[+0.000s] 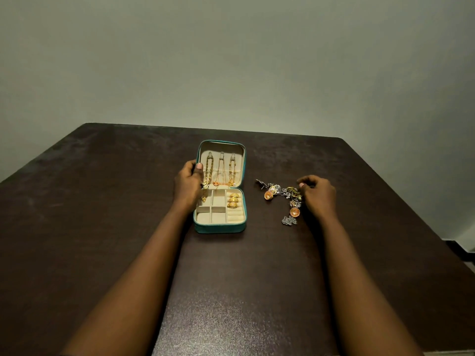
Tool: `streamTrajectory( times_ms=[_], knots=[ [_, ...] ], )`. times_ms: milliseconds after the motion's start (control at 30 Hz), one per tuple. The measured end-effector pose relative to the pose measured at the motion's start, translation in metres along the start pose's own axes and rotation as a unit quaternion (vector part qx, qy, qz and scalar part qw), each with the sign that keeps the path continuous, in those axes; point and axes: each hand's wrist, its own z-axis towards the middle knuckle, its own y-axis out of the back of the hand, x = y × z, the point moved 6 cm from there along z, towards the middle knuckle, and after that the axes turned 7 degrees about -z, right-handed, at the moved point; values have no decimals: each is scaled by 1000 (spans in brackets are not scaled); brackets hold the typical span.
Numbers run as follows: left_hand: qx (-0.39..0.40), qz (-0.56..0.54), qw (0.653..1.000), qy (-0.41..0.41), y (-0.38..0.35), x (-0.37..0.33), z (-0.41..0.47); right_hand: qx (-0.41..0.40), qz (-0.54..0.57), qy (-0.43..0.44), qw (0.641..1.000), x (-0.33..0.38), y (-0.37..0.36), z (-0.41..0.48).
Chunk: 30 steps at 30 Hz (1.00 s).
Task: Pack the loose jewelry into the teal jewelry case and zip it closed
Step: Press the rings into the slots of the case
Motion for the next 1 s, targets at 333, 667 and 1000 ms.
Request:
streamTrajectory(
  times_ms=[333, 667, 1000],
  knots=[
    [-2, -12, 1000, 7, 1, 3, 0, 69, -122, 138, 980, 24, -16, -10],
    [-2, -1, 1000, 1, 1, 1, -2, 76, -194, 146, 967, 28, -19, -14],
    [-4, 1, 1000, -4, 2, 4, 2, 23, 46, 25, 998, 16, -4, -4]
  ],
)
